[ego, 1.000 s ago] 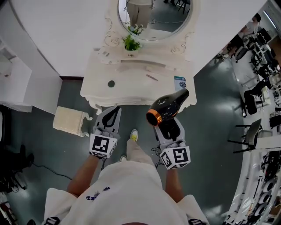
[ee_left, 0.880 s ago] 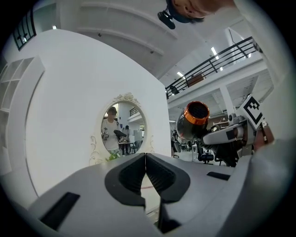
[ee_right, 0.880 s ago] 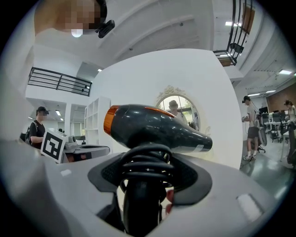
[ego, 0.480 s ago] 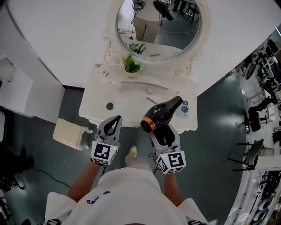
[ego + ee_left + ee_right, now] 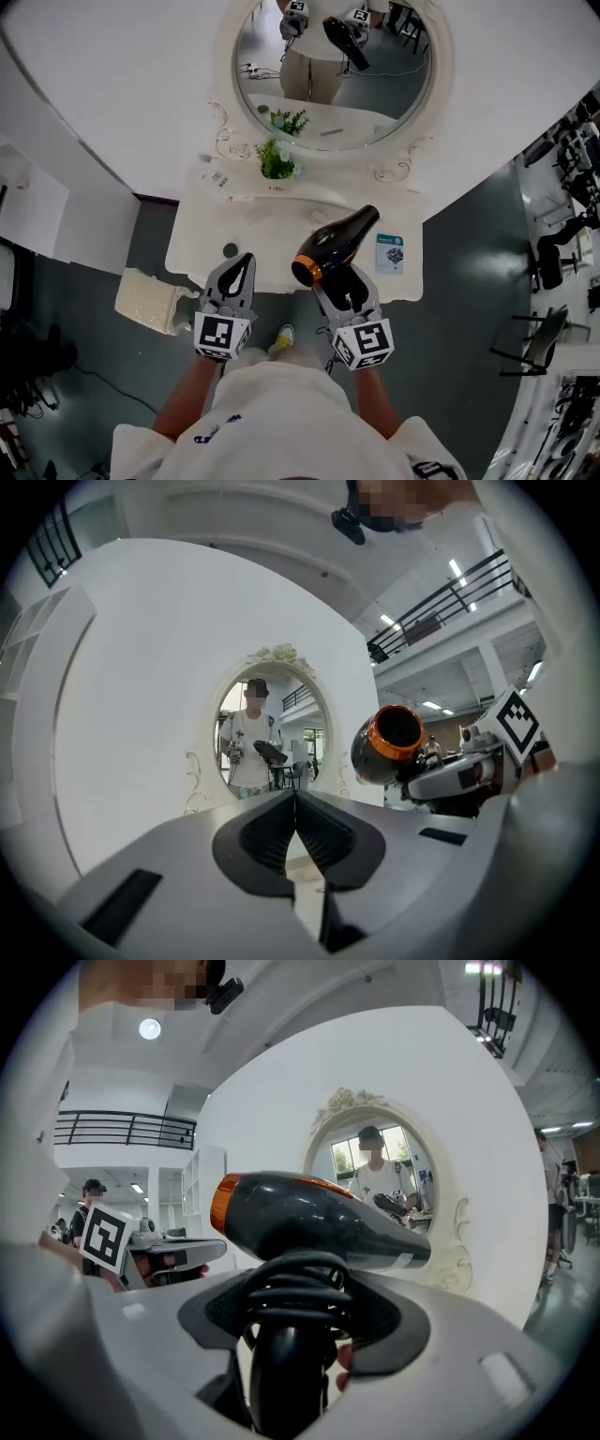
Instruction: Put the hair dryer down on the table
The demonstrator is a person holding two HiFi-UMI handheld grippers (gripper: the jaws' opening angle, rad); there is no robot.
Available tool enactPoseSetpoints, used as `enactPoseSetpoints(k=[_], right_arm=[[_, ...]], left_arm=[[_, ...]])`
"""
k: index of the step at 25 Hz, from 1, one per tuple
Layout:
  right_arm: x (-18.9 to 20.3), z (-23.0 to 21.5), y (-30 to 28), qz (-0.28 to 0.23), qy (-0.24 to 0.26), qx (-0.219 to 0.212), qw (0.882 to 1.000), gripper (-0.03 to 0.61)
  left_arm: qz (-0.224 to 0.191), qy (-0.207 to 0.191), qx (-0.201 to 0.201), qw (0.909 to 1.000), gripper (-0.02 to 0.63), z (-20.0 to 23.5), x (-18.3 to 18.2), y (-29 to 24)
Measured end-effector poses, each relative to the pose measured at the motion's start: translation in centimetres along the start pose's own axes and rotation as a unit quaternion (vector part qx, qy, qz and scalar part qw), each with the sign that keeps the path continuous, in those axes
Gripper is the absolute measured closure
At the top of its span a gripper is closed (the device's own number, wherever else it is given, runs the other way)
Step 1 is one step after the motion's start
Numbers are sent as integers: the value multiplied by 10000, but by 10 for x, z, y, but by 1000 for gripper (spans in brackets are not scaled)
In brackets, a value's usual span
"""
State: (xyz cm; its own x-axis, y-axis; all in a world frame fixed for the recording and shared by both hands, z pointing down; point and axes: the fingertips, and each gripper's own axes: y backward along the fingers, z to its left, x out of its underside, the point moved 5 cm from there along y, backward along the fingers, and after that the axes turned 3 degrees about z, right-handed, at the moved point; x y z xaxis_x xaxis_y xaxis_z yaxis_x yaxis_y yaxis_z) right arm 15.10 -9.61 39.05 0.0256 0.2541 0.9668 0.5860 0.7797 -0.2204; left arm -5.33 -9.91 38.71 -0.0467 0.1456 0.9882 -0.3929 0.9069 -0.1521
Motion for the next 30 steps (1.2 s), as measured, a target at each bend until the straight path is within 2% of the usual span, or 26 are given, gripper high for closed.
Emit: enactPoseSetpoints(k=[4, 8, 12, 15, 18, 30], right_arm=[[0, 2, -18, 270, 222, -241, 9991, 278], [2, 8, -36, 277, 230, -319, 9988, 278], [6, 15, -46, 439, 287, -249, 9983, 278], [3, 20, -62, 465, 469, -143, 9977, 278], [1, 24, -70, 424, 409, -112, 9982, 279], [3, 33, -80, 482, 444, 48, 9978, 278]], left_arm=[[72, 62, -98, 9999, 606, 7, 4, -5], [154, 62, -90, 9998, 606, 19, 12, -12], [320, 125, 5, 9994, 606, 30, 24, -15], [297, 90, 87, 9995, 606, 46, 21, -23], [324, 80, 150, 9993, 606, 56, 21, -29], [275, 5, 393, 9988, 606, 65, 20, -37]])
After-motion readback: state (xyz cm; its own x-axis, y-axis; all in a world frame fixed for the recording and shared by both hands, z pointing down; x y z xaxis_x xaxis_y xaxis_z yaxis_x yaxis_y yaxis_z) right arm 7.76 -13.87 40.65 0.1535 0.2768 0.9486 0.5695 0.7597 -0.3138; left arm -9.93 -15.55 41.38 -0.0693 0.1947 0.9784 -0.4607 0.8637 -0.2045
